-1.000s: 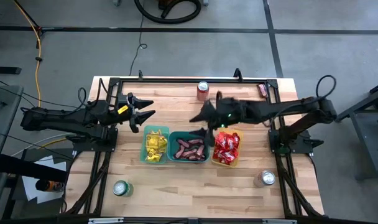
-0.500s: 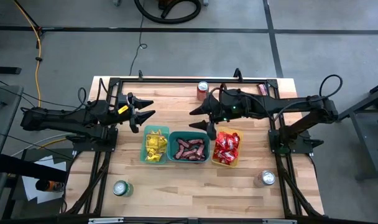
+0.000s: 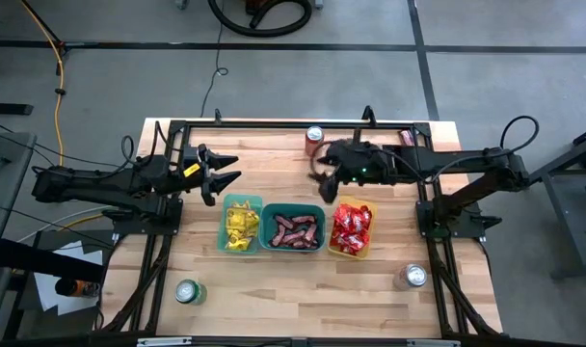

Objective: Sort candy
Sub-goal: Put the brown chocolate into the green bin

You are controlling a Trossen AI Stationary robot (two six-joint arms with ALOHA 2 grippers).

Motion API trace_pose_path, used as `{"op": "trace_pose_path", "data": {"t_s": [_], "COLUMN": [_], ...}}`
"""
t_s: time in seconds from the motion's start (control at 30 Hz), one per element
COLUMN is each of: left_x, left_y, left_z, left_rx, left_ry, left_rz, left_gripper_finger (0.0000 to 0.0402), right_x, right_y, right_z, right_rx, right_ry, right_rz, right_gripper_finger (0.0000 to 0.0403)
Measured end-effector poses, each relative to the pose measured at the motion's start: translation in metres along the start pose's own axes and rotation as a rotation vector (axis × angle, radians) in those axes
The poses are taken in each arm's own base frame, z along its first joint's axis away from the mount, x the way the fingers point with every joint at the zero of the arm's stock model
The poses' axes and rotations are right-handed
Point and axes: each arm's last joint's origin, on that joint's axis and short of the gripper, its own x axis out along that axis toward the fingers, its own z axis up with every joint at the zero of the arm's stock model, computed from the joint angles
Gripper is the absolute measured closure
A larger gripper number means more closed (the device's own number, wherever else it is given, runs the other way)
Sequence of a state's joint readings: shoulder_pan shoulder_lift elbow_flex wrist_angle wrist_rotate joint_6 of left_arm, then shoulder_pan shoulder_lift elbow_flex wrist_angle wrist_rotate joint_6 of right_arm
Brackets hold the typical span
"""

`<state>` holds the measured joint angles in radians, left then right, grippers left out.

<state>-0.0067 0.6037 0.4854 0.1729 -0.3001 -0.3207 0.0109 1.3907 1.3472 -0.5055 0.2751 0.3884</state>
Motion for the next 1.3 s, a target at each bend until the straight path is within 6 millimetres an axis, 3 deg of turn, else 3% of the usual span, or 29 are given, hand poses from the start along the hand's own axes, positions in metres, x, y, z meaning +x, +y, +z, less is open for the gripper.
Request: {"op": "trace_pose_path", "data": {"t_s": [0.1, 0.3, 0.53, 0.67, 0.77, 0.87, 1.0, 1.1, 1.3], "left_x": [0.0, 0.0, 0.0, 0.0, 0.0, 0.0, 0.0, 0.0, 0.0], "left_y": [0.0, 0.002, 0.004, 0.005, 0.005, 0.005, 0.005, 0.006, 0.006], "left_z": [-0.001, -0.005, -0.004, -0.004, -0.004, -0.004, -0.004, -0.003, -0.003], "left_rx": [0.004, 0.016, -0.036, -0.076, -0.089, -0.094, -0.094, -0.094, -0.082], "left_ry": [0.015, 0.052, 0.025, 0.009, 0.009, 0.005, -0.002, -0.004, -0.009], "left_rz": [0.0, 0.018, 0.088, 0.122, 0.123, 0.13, 0.144, 0.15, 0.164], "left_gripper_finger": [0.0156, 0.0156, 0.0156, 0.0156, 0.0156, 0.0156, 0.0156, 0.0156, 0.0156], "right_x": [-0.001, -0.008, 0.007, 0.001, -0.006, -0.008, 0.004, 0.009, 0.026], "right_y": [-0.018, -0.081, -0.172, -0.221, -0.247, -0.262, -0.266, -0.279, -0.296], "right_z": [-0.012, -0.039, -0.066, -0.087, -0.102, -0.118, -0.119, -0.124, -0.13], "right_rx": [0.159, 0.389, 0.473, 0.61, 0.692, 0.72, 0.705, 0.742, 0.769], "right_ry": [0.03, 0.212, 0.419, 0.49, 0.509, 0.529, 0.455, 0.418, 0.46], "right_rz": [-0.32, -0.789, -0.962, -1.086, -1.151, -1.174, -1.156, -1.202, -1.257], "right_gripper_finger": [0.016, 0.016, 0.016, 0.016, 0.016, 0.016, 0.016, 0.016, 0.016]}}
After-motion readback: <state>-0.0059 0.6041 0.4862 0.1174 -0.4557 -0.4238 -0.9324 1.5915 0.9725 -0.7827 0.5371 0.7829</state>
